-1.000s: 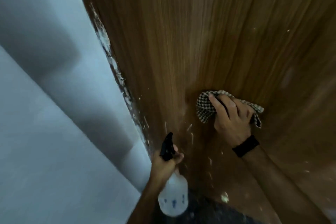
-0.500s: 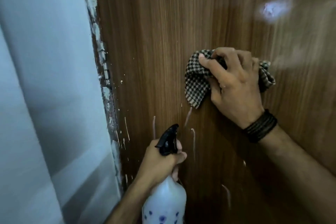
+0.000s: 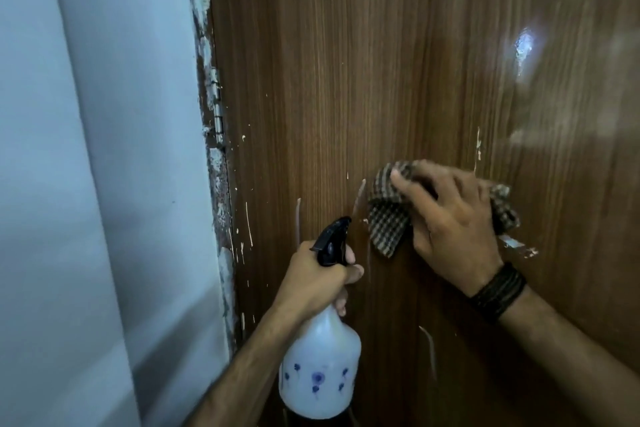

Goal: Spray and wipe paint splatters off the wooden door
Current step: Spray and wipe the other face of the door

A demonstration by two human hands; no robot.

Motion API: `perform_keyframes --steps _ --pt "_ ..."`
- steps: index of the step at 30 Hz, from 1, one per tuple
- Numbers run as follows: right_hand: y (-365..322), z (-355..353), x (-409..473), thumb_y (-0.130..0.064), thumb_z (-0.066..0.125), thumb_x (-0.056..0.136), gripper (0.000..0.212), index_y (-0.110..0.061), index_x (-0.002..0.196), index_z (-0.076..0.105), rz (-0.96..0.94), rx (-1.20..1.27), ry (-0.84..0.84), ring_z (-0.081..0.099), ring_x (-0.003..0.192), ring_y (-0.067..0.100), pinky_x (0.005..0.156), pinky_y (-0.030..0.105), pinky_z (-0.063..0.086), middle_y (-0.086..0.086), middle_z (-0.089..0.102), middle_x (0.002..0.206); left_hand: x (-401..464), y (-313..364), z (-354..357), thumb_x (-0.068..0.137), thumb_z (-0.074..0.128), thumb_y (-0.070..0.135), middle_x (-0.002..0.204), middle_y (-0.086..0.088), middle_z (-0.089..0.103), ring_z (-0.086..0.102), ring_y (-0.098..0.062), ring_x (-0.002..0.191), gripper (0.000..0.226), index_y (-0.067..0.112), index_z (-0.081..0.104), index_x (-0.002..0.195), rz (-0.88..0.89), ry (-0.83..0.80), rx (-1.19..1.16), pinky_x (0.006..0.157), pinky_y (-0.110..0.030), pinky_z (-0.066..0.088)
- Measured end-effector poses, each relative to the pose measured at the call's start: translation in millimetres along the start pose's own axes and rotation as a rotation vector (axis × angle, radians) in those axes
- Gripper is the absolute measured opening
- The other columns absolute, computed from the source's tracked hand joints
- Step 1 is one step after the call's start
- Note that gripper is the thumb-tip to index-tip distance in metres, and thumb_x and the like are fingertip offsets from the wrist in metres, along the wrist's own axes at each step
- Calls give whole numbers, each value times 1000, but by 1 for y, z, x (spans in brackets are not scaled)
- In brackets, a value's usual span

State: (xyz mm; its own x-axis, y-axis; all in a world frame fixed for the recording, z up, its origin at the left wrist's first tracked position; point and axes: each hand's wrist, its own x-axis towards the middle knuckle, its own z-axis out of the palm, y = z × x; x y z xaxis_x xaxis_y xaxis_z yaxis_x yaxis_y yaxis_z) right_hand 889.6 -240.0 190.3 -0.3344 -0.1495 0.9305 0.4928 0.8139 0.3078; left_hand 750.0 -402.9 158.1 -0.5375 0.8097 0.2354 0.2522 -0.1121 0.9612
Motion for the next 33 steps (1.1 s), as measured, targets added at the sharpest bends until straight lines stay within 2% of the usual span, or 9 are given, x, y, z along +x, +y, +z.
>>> perform_keyframes --steps 4,8,12,17,20,22,27,30,33 --pt "-15 5 -34 -11 76 70 65 -12 133 62 -177 -36 -144 47 111 32 85 42 35 15 59 127 -12 -2 -2 88 67 -1 59 0 55 48 -14 41 18 14 58 81 -43 34 38 46 -27 46" --pt "-11 3 20 -11 62 82 50 -9 132 60 -56 -36 -42 46 108 31 85 42 35 16 58 125 -16 4 -7 87 66 -3 57 5 60 46 -14 42 16 12 60 86 -67 100 31 46 -28 46" --pt "-9 3 52 -8 65 85 48 -10 133 58 -58 -36 -47 49 106 31 82 43 39 12 56 125 -20 13 -18 88 66 -3 60 5 61 45 -12 42 13 9 63 92 -55 118 41 44 -28 45" --pt "-31 16 -7 -19 76 72 66 -10 135 58 -241 8 -217 50 111 31 84 44 45 14 55 129 -24 9 -25 88 67 -2 64 0 56 45 -10 42 12 8 63 93 -61 117 62 45 -27 44" --pt "-45 27 -40 -20 74 70 65 -9 132 61 -370 31 -296 51 113 29 84 41 45 12 58 127 -27 -1 -24 88 67 -1 64 0 56 46 -11 43 12 9 63 93 -86 120 61 45 -27 44" --pt "-44 29 -29 -18 69 73 62 -8 133 59 -344 16 -253 49 112 30 82 41 45 13 57 127 -30 -7 -25 88 67 -1 62 0 55 45 -11 44 13 9 62 94 -99 137 52 45 -27 44" --pt "-44 32 40 -8 65 80 57 -10 136 55 -130 -12 -143 49 110 30 84 42 37 11 55 128 -30 -10 -35 88 66 -2 68 -5 56 45 -12 43 14 10 61 93 -109 205 45 45 -28 44" --pt "-47 36 43 -8 66 82 55 -10 136 56 -133 -2 -128 48 111 29 85 41 36 11 55 128 -28 -9 -42 87 65 -4 67 -3 57 46 -12 43 17 13 59 88 -112 253 45 46 -28 44" --pt "-56 42 13 -15 66 78 58 -9 135 57 -219 27 -161 47 110 31 84 43 41 13 55 127 -25 -10 -47 86 63 -5 53 5 55 45 -13 41 20 13 56 83 -108 286 58 46 -29 44"
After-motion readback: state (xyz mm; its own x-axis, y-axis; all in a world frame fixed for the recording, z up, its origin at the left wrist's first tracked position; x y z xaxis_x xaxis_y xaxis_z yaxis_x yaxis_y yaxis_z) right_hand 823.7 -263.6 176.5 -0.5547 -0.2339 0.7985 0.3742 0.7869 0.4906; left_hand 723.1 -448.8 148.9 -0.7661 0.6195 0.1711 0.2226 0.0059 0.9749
